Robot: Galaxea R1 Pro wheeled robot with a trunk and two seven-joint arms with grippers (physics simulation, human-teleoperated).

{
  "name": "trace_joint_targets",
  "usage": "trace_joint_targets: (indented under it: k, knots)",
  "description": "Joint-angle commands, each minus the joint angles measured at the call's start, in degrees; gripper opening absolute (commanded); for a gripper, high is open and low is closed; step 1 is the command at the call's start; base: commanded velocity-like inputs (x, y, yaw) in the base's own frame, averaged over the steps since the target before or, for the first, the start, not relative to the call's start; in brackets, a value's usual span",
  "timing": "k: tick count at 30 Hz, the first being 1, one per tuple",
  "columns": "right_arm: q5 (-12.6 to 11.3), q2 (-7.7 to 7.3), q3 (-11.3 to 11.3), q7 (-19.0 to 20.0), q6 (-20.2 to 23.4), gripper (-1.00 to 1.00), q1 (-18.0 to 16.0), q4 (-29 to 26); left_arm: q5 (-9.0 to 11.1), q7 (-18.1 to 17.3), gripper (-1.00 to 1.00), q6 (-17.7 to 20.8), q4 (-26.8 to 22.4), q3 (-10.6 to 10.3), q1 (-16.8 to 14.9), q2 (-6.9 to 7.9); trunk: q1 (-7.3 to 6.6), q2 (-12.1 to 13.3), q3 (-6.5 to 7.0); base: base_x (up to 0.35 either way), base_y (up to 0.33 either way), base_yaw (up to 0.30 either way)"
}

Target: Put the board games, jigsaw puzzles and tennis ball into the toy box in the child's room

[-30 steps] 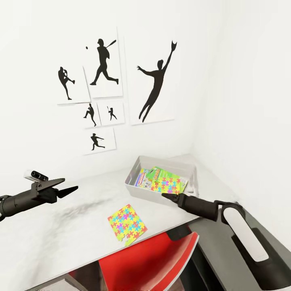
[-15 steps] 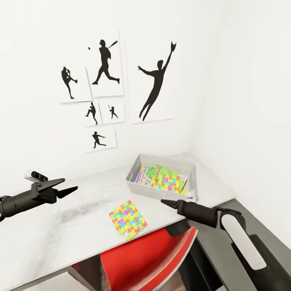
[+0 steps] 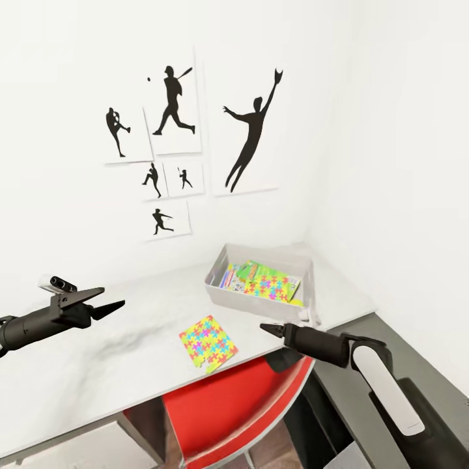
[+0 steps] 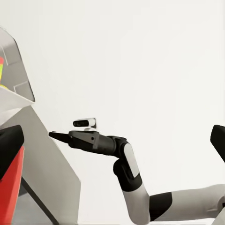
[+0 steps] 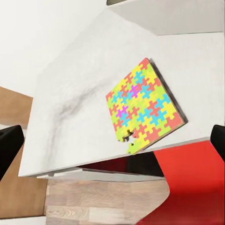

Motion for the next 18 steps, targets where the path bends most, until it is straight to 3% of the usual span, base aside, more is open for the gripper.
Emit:
trace_joint_targets:
  k: [1,9,18]
  knots:
    - [-0.02,0.26,0.08,-0.84,0.16,1.00,-0.06,-0.04,0.15,-0.20,1.00,0.22,0.05,-0.14,-0.07,0.06,0.01,-0.13,-0.12,-0.218,0.040,0.000]
    - [-0.02,3.38,0.31,-5.63,0.35,1.00,-0.06,-0.05,0.14,-0.20,1.00,0.20,0.14,0.18,-0.07,0.06,0.01,-0.13,-0.14,-0.061,0.010,0.158]
    - [-0.02,3.78,0.34,-6.62,0.43,1.00,-0.06,-0.03,0.14,-0.20,1.00,0.27,0.43,0.29,-0.07,0.13,0.01,-0.13,-0.35,-0.003,0.090,0.271]
